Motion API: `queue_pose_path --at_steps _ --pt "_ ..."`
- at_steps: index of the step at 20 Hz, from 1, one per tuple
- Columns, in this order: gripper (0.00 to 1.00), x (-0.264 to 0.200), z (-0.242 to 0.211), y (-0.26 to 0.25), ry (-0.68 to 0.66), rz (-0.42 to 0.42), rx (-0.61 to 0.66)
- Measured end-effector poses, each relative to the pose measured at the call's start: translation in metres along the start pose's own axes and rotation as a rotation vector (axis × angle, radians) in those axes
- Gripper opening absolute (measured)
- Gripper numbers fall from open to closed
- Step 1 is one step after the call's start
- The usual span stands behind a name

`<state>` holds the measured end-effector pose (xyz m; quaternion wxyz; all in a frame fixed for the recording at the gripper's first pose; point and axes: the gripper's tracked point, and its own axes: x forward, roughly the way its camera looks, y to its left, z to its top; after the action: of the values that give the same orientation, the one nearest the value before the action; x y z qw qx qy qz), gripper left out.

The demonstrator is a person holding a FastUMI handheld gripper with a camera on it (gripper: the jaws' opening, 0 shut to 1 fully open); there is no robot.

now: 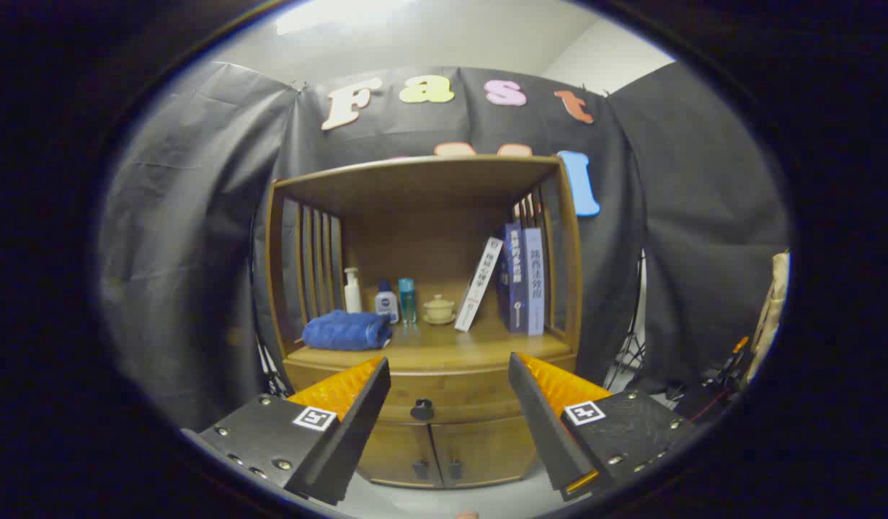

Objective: Pull open the drawer, take out the items inside it, and place them on the countertop above the cabinet.

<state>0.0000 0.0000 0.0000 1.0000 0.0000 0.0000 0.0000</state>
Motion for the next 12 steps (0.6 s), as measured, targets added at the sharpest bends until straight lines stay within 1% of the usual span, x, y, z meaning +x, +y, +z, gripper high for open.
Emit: queue_pose_path --at_steps 2,7,10,12 --pt "0.99 -0.002 0.007 0.0 -0.028 -0.012 -0.013" --pt "0.99 -0.001 -0.014 0.018 0.011 0.021 -0.067" --pt "0.99 -0.001 -0.023 0.025 0.032 0.031 -0.078" --pt "0.99 -0.002 -0.021 0.028 0.032 0.035 -0.061"
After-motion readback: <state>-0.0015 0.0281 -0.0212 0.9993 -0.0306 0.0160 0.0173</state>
